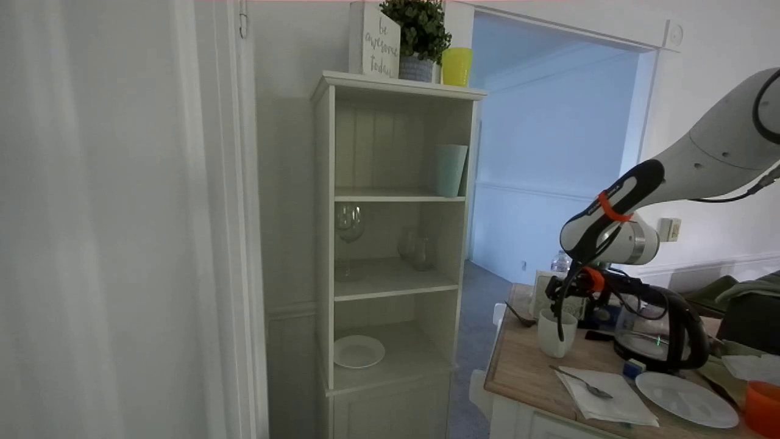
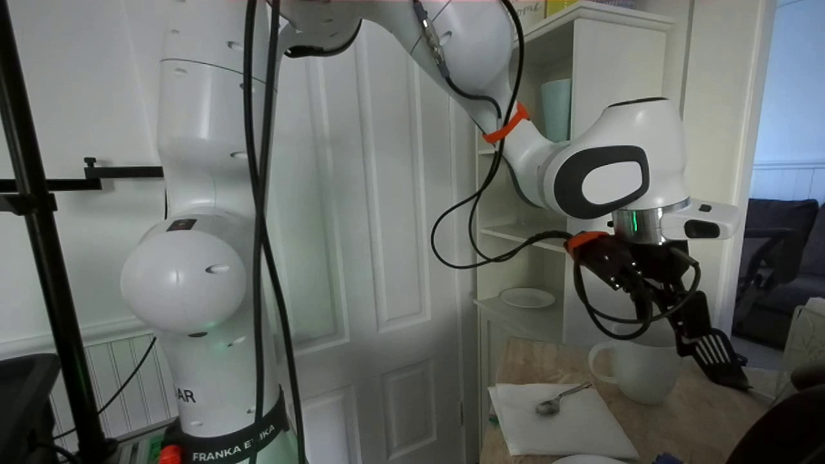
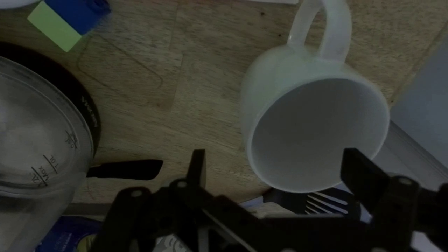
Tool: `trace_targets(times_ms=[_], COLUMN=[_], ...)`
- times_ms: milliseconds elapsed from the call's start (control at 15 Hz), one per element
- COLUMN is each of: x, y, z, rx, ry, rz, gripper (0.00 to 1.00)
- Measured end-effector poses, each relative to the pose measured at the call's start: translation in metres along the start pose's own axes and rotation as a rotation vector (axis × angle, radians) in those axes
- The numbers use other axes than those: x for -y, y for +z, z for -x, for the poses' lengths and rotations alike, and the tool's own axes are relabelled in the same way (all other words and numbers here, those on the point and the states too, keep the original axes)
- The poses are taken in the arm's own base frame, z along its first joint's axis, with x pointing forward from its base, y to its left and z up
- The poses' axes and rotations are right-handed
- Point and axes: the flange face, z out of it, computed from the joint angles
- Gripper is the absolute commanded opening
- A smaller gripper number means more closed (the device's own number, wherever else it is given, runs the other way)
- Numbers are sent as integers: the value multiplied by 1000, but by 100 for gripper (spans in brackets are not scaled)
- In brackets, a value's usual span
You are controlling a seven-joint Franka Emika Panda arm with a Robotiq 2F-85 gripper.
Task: Put the white cup on the bottom shelf
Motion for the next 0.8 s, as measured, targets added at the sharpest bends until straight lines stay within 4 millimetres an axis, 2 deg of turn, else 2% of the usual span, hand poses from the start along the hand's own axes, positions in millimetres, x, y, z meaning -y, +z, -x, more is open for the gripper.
trace_targets(times_ms=[267,600,800], x=[1,0,-1], y=[8,16,20], z=[0,0,1], rx=[8,18,25], ry=[-3,-4,-4], rz=[5,12,16], gripper=[43,31,3])
